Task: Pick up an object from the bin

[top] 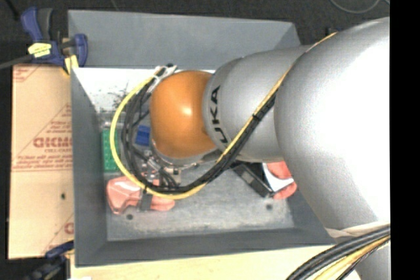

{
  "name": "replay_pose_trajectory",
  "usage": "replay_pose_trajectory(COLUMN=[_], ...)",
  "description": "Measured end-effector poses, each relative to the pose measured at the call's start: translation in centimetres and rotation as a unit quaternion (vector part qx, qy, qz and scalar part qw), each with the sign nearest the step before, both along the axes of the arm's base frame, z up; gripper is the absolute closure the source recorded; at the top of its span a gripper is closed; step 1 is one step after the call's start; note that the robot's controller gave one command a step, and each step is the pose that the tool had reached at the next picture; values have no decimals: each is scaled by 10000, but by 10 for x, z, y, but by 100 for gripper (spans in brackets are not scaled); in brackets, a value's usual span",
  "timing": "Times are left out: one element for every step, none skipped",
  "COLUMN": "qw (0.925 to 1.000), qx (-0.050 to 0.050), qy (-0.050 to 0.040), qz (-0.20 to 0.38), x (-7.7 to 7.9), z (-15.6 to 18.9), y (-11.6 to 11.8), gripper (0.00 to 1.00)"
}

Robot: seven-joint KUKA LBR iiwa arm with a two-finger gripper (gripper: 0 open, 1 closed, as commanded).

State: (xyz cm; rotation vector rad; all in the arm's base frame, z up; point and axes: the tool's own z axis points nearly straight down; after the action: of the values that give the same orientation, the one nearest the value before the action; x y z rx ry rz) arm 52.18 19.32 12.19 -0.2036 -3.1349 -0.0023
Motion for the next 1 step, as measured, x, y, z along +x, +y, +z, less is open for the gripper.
replay_pose_trajectory(qw=[10000], qx=[7], qy=[-12], qz=[-14], x=[1], z=[1], y=[0], gripper=[0])
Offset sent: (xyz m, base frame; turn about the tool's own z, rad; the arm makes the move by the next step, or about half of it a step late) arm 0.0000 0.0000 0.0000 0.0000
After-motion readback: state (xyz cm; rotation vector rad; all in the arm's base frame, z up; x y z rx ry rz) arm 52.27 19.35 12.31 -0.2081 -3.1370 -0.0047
